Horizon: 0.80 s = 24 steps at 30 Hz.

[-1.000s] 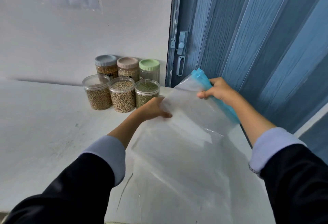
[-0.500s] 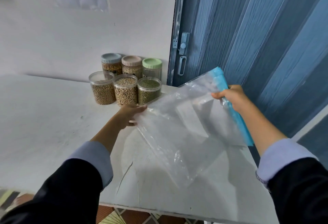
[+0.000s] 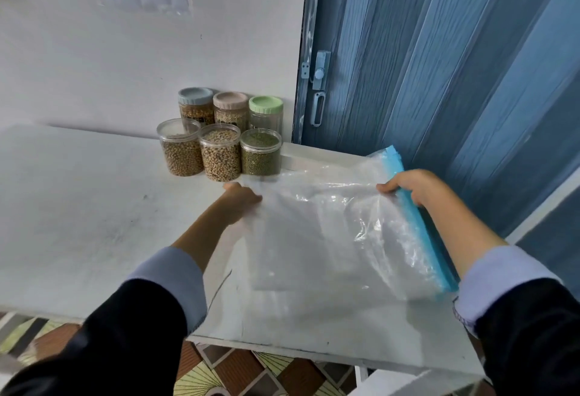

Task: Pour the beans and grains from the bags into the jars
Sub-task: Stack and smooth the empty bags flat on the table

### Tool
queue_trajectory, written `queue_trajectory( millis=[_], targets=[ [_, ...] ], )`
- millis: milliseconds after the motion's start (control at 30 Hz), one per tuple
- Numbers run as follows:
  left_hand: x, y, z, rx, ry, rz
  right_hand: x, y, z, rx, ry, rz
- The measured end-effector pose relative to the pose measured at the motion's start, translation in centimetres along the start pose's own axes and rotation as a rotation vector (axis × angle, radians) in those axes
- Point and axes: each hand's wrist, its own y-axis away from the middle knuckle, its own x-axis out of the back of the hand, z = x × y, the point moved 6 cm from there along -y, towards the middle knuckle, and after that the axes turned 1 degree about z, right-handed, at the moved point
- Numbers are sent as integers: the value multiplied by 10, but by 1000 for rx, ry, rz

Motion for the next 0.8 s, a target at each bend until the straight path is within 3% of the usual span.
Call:
queue_trajectory(
  millis=[67,133,200,267,367,433,500,667,800],
  targets=[
    [16,-3,9,-31,110,-23,-6,-1,7,3,40,-5],
    [26,-3,12,-59,-9,2,-17,1,10,55,113,41],
    [27,2,11,-72,-151,39,-28,11,9,129,356,201],
    [25,0,0,-45,-198,20,-53,29,-2,345,459,265],
    [27,-5,-18,7,-132,0,-126,75,-25,747,332,-69],
    [25,-6,-22,-2,-130,-19,-177,113,-30,868,306,-281],
    [20,-8,-26,-3,-152,-46,-222,141,-32,973,382,-391],
    [24,-12,-33,10,-196,-17,-286,149,-3,1031,765,-393],
    [29,-19,-32,3,-241,42,-301,141,21,1119,886,-355]
  ],
)
